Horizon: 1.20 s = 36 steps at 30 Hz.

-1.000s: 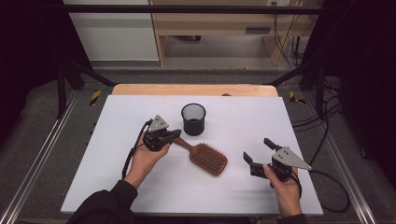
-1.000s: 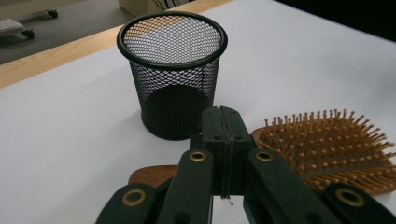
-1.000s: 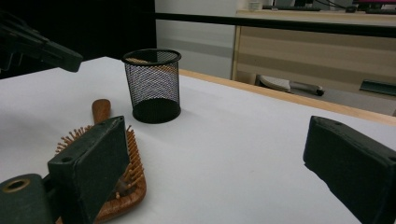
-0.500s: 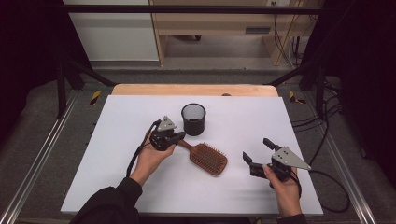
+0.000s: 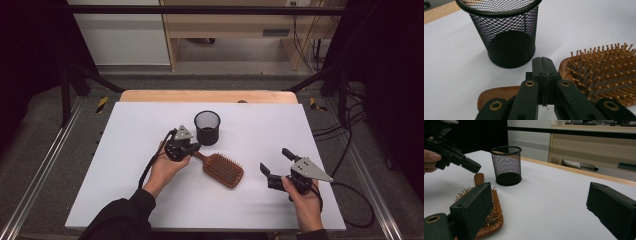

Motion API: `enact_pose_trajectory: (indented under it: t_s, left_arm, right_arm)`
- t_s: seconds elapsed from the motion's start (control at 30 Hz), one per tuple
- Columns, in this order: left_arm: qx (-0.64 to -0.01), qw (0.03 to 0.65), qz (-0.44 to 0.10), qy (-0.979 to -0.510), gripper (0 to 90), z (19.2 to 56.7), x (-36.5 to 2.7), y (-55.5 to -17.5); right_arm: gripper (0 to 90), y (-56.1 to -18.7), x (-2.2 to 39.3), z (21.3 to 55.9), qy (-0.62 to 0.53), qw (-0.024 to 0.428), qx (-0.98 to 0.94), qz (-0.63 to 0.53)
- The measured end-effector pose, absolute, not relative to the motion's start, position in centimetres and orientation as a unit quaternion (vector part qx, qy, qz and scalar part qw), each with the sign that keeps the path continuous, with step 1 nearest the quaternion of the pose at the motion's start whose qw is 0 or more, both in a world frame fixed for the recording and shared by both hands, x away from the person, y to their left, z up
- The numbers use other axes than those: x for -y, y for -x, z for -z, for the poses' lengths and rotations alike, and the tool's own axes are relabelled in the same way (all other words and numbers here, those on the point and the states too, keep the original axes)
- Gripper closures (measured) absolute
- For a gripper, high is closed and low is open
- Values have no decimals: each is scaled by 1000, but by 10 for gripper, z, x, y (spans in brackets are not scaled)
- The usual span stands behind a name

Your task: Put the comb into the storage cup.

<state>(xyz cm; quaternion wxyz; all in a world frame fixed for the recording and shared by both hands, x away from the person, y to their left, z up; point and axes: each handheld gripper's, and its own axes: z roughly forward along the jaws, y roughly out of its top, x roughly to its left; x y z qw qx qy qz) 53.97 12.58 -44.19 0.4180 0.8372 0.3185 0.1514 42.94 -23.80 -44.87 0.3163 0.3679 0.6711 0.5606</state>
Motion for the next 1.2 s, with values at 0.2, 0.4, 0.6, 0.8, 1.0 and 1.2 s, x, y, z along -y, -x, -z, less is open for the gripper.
enact_pose_trajectory:
  t_s: [0.2, 0.4, 0.6, 0.8, 1.0, 1.2]
  left_arm:
    - [-314, 397, -148, -849, 900, 450, -117, -544]
    - [-316, 380, -148, -857, 900, 456, -110, -551]
    - [-323, 369, -153, -858, 900, 464, -108, -557]
    - [-320, 346, -149, -869, 900, 468, -105, -558]
    - [-314, 331, -142, -879, 900, 469, -104, -552]
    - [-303, 332, -140, -883, 900, 465, -104, -539]
  right_arm:
    - [66, -429, 238, 449, -367, 316, -672, -560]
    - [66, -429, 237, 449, -367, 314, -672, -561]
    - [66, -430, 237, 449, -366, 311, -673, -562]
    - [66, -430, 236, 449, -364, 308, -675, -562]
    - [66, -430, 236, 449, -364, 307, -675, -563]
    - [65, -430, 236, 449, -365, 308, -676, -561]
